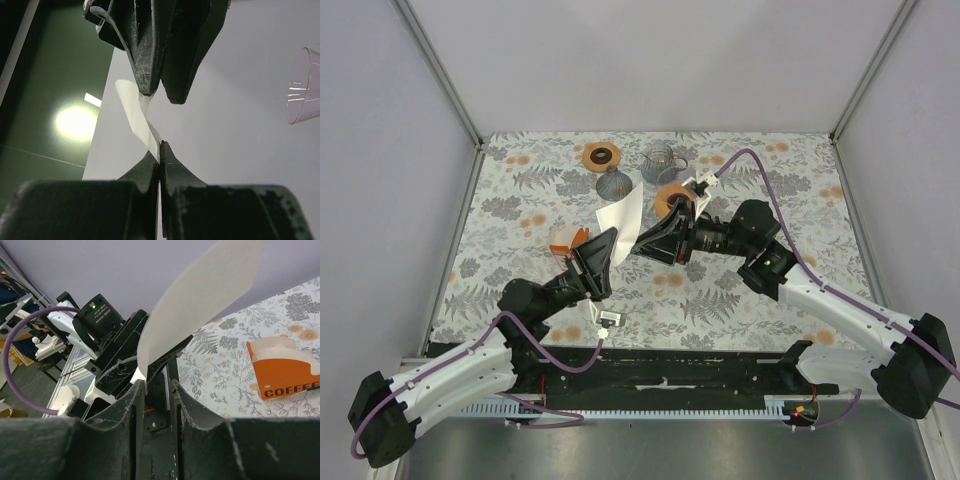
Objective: Place the coffee filter in the dripper
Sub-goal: Adjust the coffee filter.
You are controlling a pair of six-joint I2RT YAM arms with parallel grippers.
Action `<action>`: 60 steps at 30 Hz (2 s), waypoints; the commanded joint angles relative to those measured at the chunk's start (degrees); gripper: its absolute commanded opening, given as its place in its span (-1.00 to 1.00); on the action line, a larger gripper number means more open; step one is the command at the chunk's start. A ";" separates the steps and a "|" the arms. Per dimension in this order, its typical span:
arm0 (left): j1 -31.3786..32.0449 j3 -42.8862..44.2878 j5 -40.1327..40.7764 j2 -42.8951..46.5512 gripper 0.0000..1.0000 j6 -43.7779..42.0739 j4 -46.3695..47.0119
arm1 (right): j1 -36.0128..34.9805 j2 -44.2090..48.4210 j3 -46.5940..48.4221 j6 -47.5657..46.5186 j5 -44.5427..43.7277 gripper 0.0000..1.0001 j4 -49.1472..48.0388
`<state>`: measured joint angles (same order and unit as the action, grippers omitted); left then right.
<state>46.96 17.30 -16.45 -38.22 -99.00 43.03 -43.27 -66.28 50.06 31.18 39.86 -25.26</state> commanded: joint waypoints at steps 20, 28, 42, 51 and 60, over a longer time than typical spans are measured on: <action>-0.03 2.39 0.36 -0.28 -0.96 0.74 0.39 | 0.11 -2.36 3.29 1.52 -0.30 -0.33 -6.73; -0.11 2.65 0.89 -0.72 -0.96 0.12 -0.84 | -0.06 -1.05 2.41 1.34 -1.09 -0.32 -8.59; -0.03 2.65 0.63 -0.72 -0.96 -0.49 -1.10 | -1.29 -2.36 4.34 -0.24 -1.98 -0.37 -5.42; -0.03 2.48 0.71 -0.46 -0.96 -0.49 -1.10 | -2.26 -3.77 6.27 -1.30 -2.77 -0.52 -3.22; -0.03 2.65 0.80 -0.11 -0.96 -0.05 -3.90 | -2.17 -2.10 6.19 -2.08 -8.82 -1.00 1.68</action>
<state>46.96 17.96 -15.53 -38.96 -99.04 40.38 -45.32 -69.97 53.84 30.37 36.14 -26.35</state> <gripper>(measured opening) 0.026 0.020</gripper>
